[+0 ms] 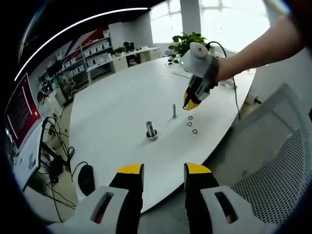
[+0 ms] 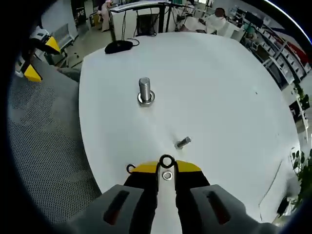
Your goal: Place the washer onto the threaded stud by aligning its center hole with the stud, sliding it down to the base, and recovering from edge contact or off-axis alignment until the washer reaches the visible bottom stop.
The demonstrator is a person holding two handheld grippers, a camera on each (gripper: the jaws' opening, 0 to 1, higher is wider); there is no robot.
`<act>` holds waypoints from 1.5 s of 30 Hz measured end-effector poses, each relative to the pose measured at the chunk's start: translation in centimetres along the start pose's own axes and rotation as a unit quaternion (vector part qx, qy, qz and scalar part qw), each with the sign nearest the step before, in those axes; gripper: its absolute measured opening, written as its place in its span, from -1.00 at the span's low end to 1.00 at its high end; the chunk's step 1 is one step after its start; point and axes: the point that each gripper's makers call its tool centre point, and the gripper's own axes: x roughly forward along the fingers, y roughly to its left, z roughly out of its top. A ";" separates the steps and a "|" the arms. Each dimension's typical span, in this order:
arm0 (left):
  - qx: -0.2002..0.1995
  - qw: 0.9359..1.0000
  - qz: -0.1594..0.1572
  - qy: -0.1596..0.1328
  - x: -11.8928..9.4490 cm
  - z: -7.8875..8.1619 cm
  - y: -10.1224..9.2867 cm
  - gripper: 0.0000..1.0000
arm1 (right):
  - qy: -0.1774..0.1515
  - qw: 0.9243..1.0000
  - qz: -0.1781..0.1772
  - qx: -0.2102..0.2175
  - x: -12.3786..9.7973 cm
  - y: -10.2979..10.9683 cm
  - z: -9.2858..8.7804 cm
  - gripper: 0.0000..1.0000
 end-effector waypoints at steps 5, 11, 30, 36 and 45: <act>0.000 1.000 -0.001 0.000 0.0 0.0 0.0 -0.39 | -0.010 1.000 -0.011 -0.003 0.0 -1.3 1.7 -0.72; 0.001 1.000 -0.004 -0.001 0.0 0.0 -0.1 -0.39 | -0.003 0.999 -0.025 -0.036 0.4 -1.7 2.6 -0.72; 0.004 1.000 -0.011 0.000 0.0 0.0 -0.4 -0.39 | 0.015 1.000 -0.023 0.000 1.9 -2.7 1.7 -0.72; 0.004 1.000 -0.013 0.001 0.1 0.0 -0.5 -0.40 | 0.017 1.000 -0.017 0.000 2.3 -2.5 1.7 -0.72; 0.005 1.000 -0.015 0.004 0.1 -0.1 -0.6 -0.40 | 0.030 0.999 -0.011 0.005 3.6 -2.5 1.0 -0.72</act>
